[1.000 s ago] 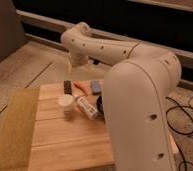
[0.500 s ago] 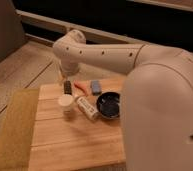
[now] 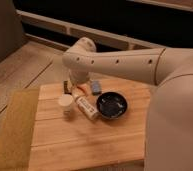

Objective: Move the arm in a circular motion

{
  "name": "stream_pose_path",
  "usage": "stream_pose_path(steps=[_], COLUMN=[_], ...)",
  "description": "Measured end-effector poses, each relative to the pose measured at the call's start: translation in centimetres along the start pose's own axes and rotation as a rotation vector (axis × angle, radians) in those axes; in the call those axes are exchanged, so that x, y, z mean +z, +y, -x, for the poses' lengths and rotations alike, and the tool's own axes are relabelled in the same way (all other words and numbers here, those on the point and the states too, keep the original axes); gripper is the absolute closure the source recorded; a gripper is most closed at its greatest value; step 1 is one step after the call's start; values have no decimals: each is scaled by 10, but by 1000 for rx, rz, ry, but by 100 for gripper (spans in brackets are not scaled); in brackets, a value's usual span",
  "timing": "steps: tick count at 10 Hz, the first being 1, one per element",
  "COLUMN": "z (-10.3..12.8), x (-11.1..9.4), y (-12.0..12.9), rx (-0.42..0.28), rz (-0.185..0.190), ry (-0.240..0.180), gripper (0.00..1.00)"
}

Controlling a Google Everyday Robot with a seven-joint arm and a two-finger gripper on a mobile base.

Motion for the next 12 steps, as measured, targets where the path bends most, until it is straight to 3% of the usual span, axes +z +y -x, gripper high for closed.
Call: stream_pose_path(steps=[3,4,6,8,10,12], z=[15,27,52,80,91,90], x=[1,6,15,21,22,22], y=[-67,-81,-85,-62,-43,-46], rx=[165,216,252,195,146,149], rz=[-103,-109,-100,-61,-36,-37], ry=[-6,-2,8,7,6,7], gripper=[35,35,35,35,35,35])
